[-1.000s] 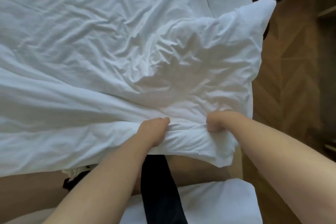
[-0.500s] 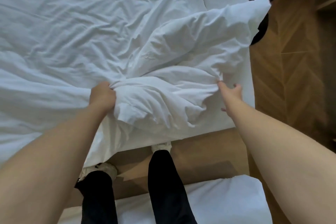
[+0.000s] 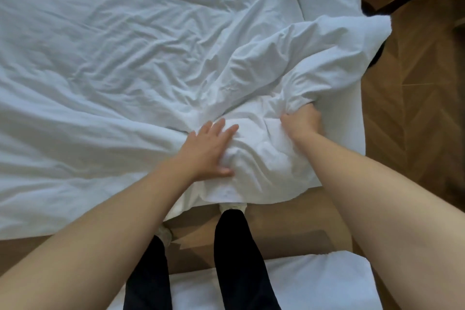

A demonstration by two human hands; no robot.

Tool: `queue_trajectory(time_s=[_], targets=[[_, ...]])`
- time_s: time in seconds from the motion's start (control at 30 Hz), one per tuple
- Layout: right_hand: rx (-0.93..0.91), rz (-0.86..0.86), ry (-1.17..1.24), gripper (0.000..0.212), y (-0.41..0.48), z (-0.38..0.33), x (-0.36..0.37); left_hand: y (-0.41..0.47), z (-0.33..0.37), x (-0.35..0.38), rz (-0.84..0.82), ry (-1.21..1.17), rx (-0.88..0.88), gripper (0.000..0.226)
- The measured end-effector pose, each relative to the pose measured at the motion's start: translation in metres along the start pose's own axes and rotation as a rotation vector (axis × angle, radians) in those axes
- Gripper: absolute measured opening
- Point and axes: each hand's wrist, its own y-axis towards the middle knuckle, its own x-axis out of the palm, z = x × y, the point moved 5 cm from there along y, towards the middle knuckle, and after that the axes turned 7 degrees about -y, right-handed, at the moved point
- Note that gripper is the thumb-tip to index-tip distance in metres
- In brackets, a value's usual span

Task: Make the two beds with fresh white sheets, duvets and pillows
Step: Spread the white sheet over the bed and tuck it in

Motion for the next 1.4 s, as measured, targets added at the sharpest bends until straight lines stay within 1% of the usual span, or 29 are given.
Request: queue_trajectory(time_s=[0.03, 0.07, 0.13, 0.17, 0.2, 0.3, 0.37, 0.43, 0.53, 0.6, 0.63, 0.7, 0.77, 0.83, 0.87, 0.9, 0.93, 0.97, 1.0, 1.07, 1.13, 1.17, 1.23, 1.33, 1.37, 1.4], targets=[[-0.021, 0.027, -0.110, 0.053, 0.000, 0.009, -0.013, 0.002, 0.005, 0.009, -0.046, 0.082, -0.036, 0.090], [-0.030, 0.033, -0.218, 0.057, 0.002, 0.019, -0.024, 0.004, 0.013, 0.016, -0.056, 0.118, -0.051, 0.073], [-0.021, 0.048, -0.409, 0.061, 0.007, 0.047, -0.056, 0.010, 0.047, 0.023, 0.000, 0.123, 0.000, 0.031], [0.016, 0.066, -0.477, 0.064, 0.011, 0.065, -0.073, 0.012, 0.071, 0.026, 0.022, 0.116, 0.042, 0.018], [0.054, 0.081, -0.524, 0.067, 0.013, 0.082, -0.089, 0.013, 0.094, 0.031, 0.018, 0.112, 0.085, 0.014], [0.162, 0.068, -0.596, 0.077, 0.018, 0.126, -0.119, 0.016, 0.156, 0.044, -0.060, 0.101, 0.203, 0.019], [0.193, 0.006, -0.618, 0.079, 0.019, 0.142, -0.112, 0.013, 0.161, 0.054, -0.101, 0.113, 0.186, 0.021], [0.228, -0.060, -0.612, 0.080, 0.023, 0.158, -0.103, 0.022, 0.162, 0.067, -0.105, 0.102, 0.154, 0.020], [0.222, -0.177, -0.560, 0.089, 0.029, 0.177, -0.069, 0.038, 0.152, 0.086, -0.105, 0.002, 0.109, 0.021], [0.199, -0.248, -0.487, 0.093, 0.025, 0.185, -0.038, 0.043, 0.137, 0.098, -0.117, 0.008, 0.054, 0.033], [0.207, -0.294, -0.437, 0.095, 0.019, 0.191, -0.021, 0.041, 0.127, 0.106, -0.131, 0.036, 0.021, 0.035], [0.254, -0.408, -0.305, 0.096, 0.004, 0.203, 0.014, 0.030, 0.103, 0.121, -0.163, 0.120, -0.053, 0.032], [0.250, -0.520, -0.180, 0.099, -0.008, 0.204, 0.048, 0.017, 0.078, 0.130, -0.174, 0.225, -0.099, 0.040], [0.162, -0.596, -0.140, 0.109, -0.017, 0.193, 0.077, 0.007, 0.057, 0.133, -0.206, 0.329, -0.100, 0.066], [0.107, -0.598, -0.181, 0.115, -0.020, 0.187, 0.090, 0.004, 0.050, 0.136, -0.233, 0.368, -0.089, 0.080], [0.061, -0.581, -0.249, 0.121, -0.022, 0.181, 0.100, 0.003, 0.044, 0.141, -0.261, 0.407, -0.080, 0.089], [0.035, -0.556, -0.306, 0.125, -0.023, 0.177, 0.109, 0.002, 0.040, 0.145, -0.260, 0.438, -0.066, 0.092], [0.024, -0.534, -0.333, 0.126, -0.024, 0.173, 0.119, 0.004, 0.037, 0.150, -0.225, 0.447, -0.043, 0.088], [0.022, -0.511, -0.334, 0.127, -0.025, 0.172, 0.127, 0.008, 0.034, 0.152, -0.187, 0.427, -0.011, 0.078], [-0.008, -0.457, -0.292, 0.124, -0.024, 0.173, 0.139, 0.018, 0.028, 0.156, -0.088, 0.378, 0.062, 0.052], [-0.087, -0.408, -0.222, 0.113, -0.027, 0.180, 0.144, 0.025, 0.022, 0.152, 0.004, 0.191, 0.053, 0.041], [-0.144, -0.392, -0.203, 0.107, -0.031, 0.184, 0.143, 0.028, 0.020, 0.144, 0.039, 0.082, 0.010, 0.034], [-0.313, -0.400, -0.240, 0.100, -0.046, 0.187, 0.138, 0.031, 0.014, 0.129, 0.073, -0.042, -0.131, 0.021], [-0.609, -0.389, -0.387, 0.105, -0.068, 0.162, 0.129, 0.030, 0.007, 0.095, 0.136, -0.248, -0.157, 0.009], [-0.661, -0.369, -0.445, 0.106, -0.072, 0.151, 0.126, 0.029, 0.005, 0.082, 0.141, -0.324, -0.159, 0.007], [-0.672, -0.343, -0.493, 0.105, -0.074, 0.141, 0.123, 0.030, 0.006, 0.068, 0.126, -0.384, -0.153, 0.006]])
